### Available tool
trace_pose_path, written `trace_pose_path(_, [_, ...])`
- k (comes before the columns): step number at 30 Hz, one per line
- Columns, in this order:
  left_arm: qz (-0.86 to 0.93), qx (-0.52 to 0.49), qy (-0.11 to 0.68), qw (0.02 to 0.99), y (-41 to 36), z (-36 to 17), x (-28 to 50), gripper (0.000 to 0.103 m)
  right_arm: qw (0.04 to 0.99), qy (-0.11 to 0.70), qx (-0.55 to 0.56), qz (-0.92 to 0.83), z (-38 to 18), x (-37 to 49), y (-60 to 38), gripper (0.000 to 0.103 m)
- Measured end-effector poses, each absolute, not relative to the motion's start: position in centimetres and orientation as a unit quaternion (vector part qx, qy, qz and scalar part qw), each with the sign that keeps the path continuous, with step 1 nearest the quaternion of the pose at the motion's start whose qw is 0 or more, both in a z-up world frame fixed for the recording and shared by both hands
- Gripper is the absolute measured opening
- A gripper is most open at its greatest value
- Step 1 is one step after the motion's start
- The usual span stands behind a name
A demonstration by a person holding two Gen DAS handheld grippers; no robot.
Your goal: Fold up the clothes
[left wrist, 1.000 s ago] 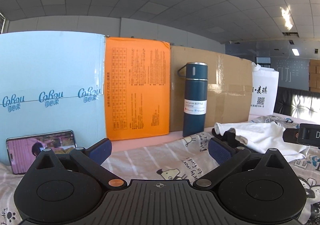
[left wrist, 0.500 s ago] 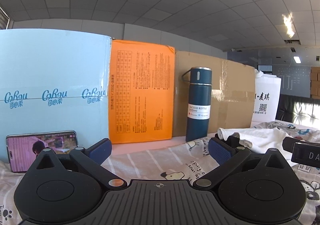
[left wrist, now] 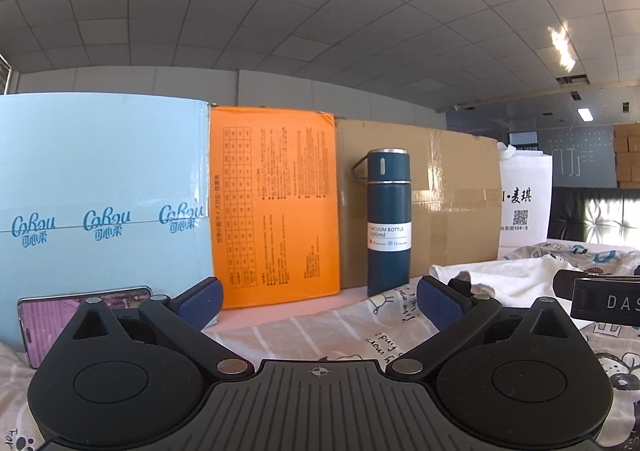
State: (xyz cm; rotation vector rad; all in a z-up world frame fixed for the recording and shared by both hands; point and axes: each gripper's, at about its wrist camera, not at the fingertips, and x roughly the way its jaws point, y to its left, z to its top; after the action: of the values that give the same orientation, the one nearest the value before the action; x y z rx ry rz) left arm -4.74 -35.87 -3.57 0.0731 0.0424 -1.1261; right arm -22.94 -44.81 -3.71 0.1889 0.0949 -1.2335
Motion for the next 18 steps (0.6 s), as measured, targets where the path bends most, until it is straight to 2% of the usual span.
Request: trace_pose_path(18, [-0.536,0.04,0.02,0.843,-36.01,-3.6,-4.92,0.103,0.815,0.053,0.094,-0.569,-3.78,-22.79,-44.89,0.103])
